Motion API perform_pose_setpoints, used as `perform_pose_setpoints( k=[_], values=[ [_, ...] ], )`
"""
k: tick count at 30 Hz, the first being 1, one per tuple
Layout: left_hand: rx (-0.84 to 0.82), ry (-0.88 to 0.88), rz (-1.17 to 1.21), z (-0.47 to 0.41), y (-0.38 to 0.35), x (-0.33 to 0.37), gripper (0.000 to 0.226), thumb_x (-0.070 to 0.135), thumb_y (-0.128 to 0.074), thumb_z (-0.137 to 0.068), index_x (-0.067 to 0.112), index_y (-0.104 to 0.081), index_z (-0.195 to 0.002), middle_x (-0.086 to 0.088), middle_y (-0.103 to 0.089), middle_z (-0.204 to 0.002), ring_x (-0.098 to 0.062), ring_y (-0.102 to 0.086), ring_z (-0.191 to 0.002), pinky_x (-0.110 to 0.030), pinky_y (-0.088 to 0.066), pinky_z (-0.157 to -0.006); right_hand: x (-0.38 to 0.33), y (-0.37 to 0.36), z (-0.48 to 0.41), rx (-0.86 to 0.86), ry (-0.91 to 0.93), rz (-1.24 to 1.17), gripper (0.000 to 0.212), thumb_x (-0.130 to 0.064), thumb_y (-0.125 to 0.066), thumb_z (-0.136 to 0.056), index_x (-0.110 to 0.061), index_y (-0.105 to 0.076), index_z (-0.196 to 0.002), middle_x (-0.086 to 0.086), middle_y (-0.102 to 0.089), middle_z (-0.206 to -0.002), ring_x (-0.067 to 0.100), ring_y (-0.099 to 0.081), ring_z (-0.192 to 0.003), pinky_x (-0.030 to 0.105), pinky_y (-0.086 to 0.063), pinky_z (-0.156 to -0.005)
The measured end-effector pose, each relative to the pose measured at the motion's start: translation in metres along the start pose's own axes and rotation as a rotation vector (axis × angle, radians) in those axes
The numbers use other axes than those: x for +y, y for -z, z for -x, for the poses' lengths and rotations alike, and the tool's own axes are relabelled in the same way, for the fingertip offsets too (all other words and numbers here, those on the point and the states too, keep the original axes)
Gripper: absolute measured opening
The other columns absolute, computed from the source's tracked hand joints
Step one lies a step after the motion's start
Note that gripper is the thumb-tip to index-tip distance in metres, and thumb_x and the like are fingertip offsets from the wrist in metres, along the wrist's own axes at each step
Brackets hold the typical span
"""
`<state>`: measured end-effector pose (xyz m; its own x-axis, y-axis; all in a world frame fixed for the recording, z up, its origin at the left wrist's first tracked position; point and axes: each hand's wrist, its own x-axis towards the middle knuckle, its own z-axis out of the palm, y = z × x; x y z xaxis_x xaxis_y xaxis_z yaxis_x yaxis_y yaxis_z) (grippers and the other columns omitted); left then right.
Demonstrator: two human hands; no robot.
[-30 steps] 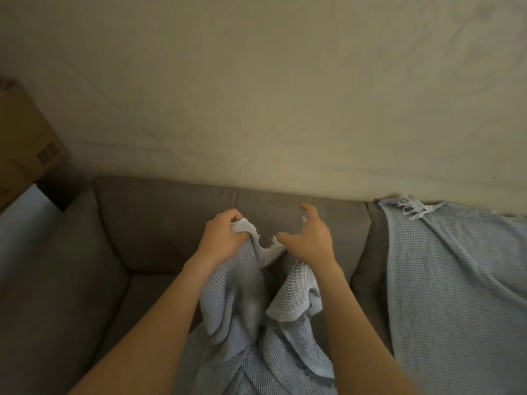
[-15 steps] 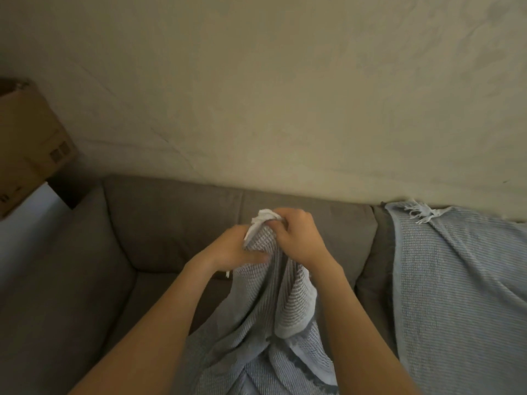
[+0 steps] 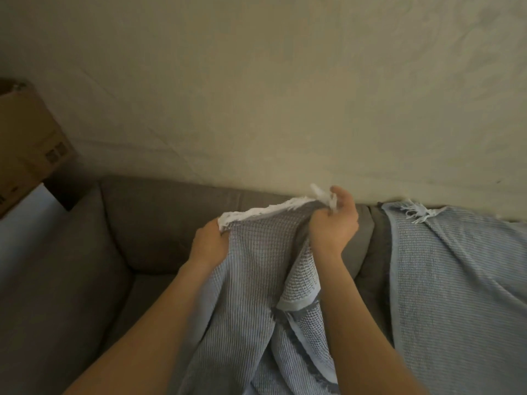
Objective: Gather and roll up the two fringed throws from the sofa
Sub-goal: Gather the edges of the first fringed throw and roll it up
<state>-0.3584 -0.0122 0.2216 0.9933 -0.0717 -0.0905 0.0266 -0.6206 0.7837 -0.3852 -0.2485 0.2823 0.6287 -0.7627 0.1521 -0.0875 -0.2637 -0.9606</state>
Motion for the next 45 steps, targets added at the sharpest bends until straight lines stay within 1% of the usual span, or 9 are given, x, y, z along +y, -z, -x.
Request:
perform_pose_setpoints(
  k=[2, 4, 7, 10, 14, 20, 27, 33, 45],
  values=[
    [0.001, -0.070, -0.041, -0.003, 0.004, 0.012, 0.031, 0.031, -0.054, -0.105, 0.021, -0.075, -0.126, 0.001, -0.076, -0.117, -0.021, -0.069, -0.105, -0.040, -0.056, -0.098, 0.005, 0.001, 0.004, -0.107, 0.089, 0.071, 0.067, 0.000, -0.058, -0.083, -0.037, -0.056, -0.139, -0.005, -0.063, -0.139, 0.022, -0.067, -0.116, 0.043, -0.059, -0.093],
    [-0.066, -0.146, -0.144, -0.007, 0.007, 0.027, 0.030, 0.036, -0.053, -0.098, 0.022, -0.080, -0.101, -0.001, -0.079, -0.100, -0.023, -0.072, -0.092, -0.043, -0.059, -0.089, 0.002, -0.003, 0.017, -0.327, 0.270, 0.067, 0.081, -0.005, -0.064, -0.080, -0.042, -0.046, -0.149, -0.010, -0.059, -0.146, 0.019, -0.068, -0.107, 0.034, -0.057, -0.094],
    [-0.068, -0.215, -0.211, -0.011, 0.009, 0.054, 0.032, 0.037, -0.061, -0.099, 0.026, -0.069, -0.069, 0.000, -0.074, -0.076, -0.019, -0.069, -0.074, -0.036, -0.053, -0.070, 0.002, -0.013, 0.041, -0.787, 0.423, 0.101, 0.103, -0.008, -0.073, -0.078, -0.042, -0.024, -0.162, -0.007, -0.071, -0.123, 0.014, -0.071, -0.081, 0.030, -0.060, -0.072],
    [-0.011, -0.252, -0.127, -0.012, 0.014, 0.066, 0.038, 0.028, -0.076, -0.089, 0.021, -0.059, -0.056, 0.004, -0.059, -0.056, -0.004, -0.052, -0.053, -0.025, -0.036, -0.052, 0.012, -0.023, 0.045, -1.001, 0.401, 0.210, 0.098, -0.024, -0.082, -0.082, -0.032, -0.026, -0.162, -0.008, -0.072, -0.122, 0.008, -0.070, -0.102, 0.026, -0.058, -0.083],
    [-0.158, -0.223, -0.099, -0.011, 0.021, 0.050, 0.032, 0.044, -0.088, -0.081, 0.018, -0.072, -0.073, -0.001, -0.068, -0.069, -0.006, -0.057, -0.060, -0.026, -0.038, -0.056, 0.015, -0.031, 0.024, -0.892, 0.505, 0.447, 0.013, -0.028, -0.064, -0.088, -0.024, -0.070, -0.099, -0.003, -0.073, -0.085, 0.029, -0.070, -0.084, 0.040, -0.053, -0.065],
    [-0.250, -0.146, -0.115, -0.007, 0.016, 0.025, 0.026, 0.035, -0.090, -0.082, 0.018, -0.078, -0.097, 0.004, -0.078, -0.089, -0.008, -0.073, -0.083, -0.031, -0.057, -0.074, -0.002, -0.041, 0.007, -0.709, 0.595, 0.478, 0.041, -0.013, -0.054, -0.080, -0.028, -0.070, -0.114, 0.004, -0.073, -0.097, 0.034, -0.066, -0.083, 0.038, -0.049, -0.059],
    [-0.041, -0.040, -0.060, -0.025, 0.024, 0.020, 0.022, 0.040, -0.060, -0.104, 0.023, -0.071, -0.096, 0.000, -0.075, -0.089, -0.021, -0.072, -0.084, -0.041, -0.060, -0.079, -0.077, -0.068, -0.031, -0.414, 0.601, 0.212, 0.045, -0.006, -0.045, -0.077, -0.017, -0.066, -0.115, 0.012, -0.069, -0.095, 0.034, -0.065, -0.082, 0.046, -0.055, -0.068],
    [0.396, -0.226, -0.117, -0.045, 0.046, 0.082, 0.025, 0.037, -0.045, -0.112, 0.015, -0.057, -0.109, -0.008, -0.064, -0.104, -0.032, -0.056, -0.102, -0.054, -0.046, -0.092, -0.175, -0.089, -0.063, -0.324, 0.719, 0.068, 0.042, 0.004, -0.048, -0.085, -0.016, -0.067, -0.117, 0.010, -0.065, -0.093, 0.024, -0.059, -0.080, 0.024, -0.038, -0.059],
    [0.472, -0.500, 0.287, -0.072, 0.076, 0.152, 0.022, 0.014, -0.041, -0.106, 0.002, -0.044, -0.124, -0.011, -0.060, -0.107, -0.028, -0.060, -0.093, -0.045, -0.057, -0.085, -0.256, -0.089, -0.064, -0.147, 0.904, -0.112, 0.039, 0.005, -0.049, -0.083, -0.009, -0.068, -0.114, 0.013, -0.050, -0.095, 0.024, -0.048, -0.076, 0.031, -0.034, -0.061]
  ],
)
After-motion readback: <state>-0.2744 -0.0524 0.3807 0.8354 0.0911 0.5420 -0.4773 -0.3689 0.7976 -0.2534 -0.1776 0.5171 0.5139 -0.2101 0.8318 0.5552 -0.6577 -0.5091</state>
